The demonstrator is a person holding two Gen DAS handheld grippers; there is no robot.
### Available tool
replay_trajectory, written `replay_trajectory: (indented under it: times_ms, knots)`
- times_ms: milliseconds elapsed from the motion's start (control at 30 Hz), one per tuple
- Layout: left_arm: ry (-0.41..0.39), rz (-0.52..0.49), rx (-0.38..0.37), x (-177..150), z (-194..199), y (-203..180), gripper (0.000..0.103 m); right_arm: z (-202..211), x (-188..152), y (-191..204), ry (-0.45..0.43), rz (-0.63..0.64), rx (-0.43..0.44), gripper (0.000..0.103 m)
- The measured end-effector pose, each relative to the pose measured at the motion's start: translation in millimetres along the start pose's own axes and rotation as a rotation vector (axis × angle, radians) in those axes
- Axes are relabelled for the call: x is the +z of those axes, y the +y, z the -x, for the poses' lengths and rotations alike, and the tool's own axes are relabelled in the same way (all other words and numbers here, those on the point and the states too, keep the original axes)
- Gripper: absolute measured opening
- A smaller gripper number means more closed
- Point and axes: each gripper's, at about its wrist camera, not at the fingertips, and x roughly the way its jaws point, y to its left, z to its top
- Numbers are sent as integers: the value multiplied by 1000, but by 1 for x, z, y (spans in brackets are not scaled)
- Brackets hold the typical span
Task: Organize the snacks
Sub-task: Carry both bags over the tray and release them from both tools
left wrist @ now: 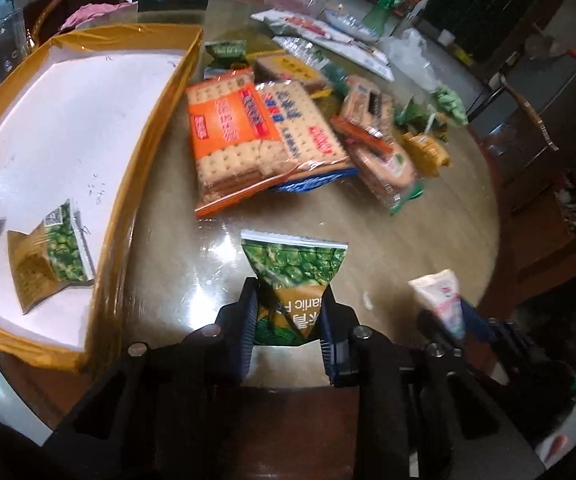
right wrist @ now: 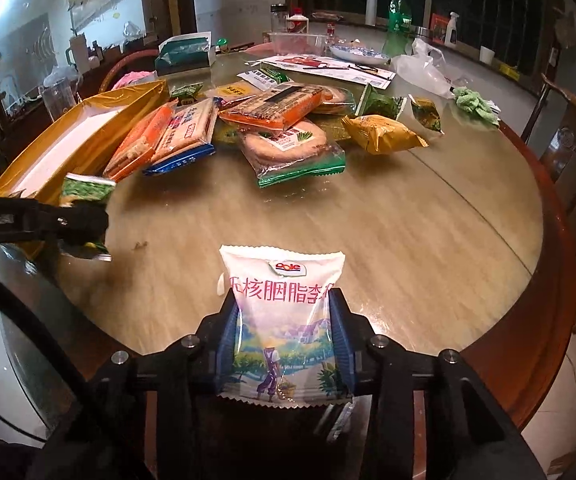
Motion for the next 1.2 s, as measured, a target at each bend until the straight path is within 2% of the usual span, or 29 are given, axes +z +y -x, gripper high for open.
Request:
replay_trajectory:
  times_ms: [167, 333, 567, 733, 867, 967, 1200]
  knots:
    - [-73, 10, -10, 4, 30, 4, 29, 5, 7, 4, -21, -30, 51, 41]
    - [-162, 44, -18, 11, 70, 21, 29, 20, 33, 21, -95, -39, 159, 41]
    - [-288, 173, 51, 19, 121, 84, 29, 26, 74, 67, -143, 0, 349, 41]
    - [-327, 258, 137, 29, 135, 134, 29, 9, 104, 116, -103, 53, 489, 41]
    - [-325, 286, 184, 49, 128, 163, 29, -11, 124, 155, -79, 106, 530, 41]
    - [-282, 286, 207, 62, 109, 178, 29, -32, 139, 179, -43, 122, 556, 41]
    - [-161, 204, 292, 72, 59, 185, 30, -86, 145, 211, 57, 160, 496, 42]
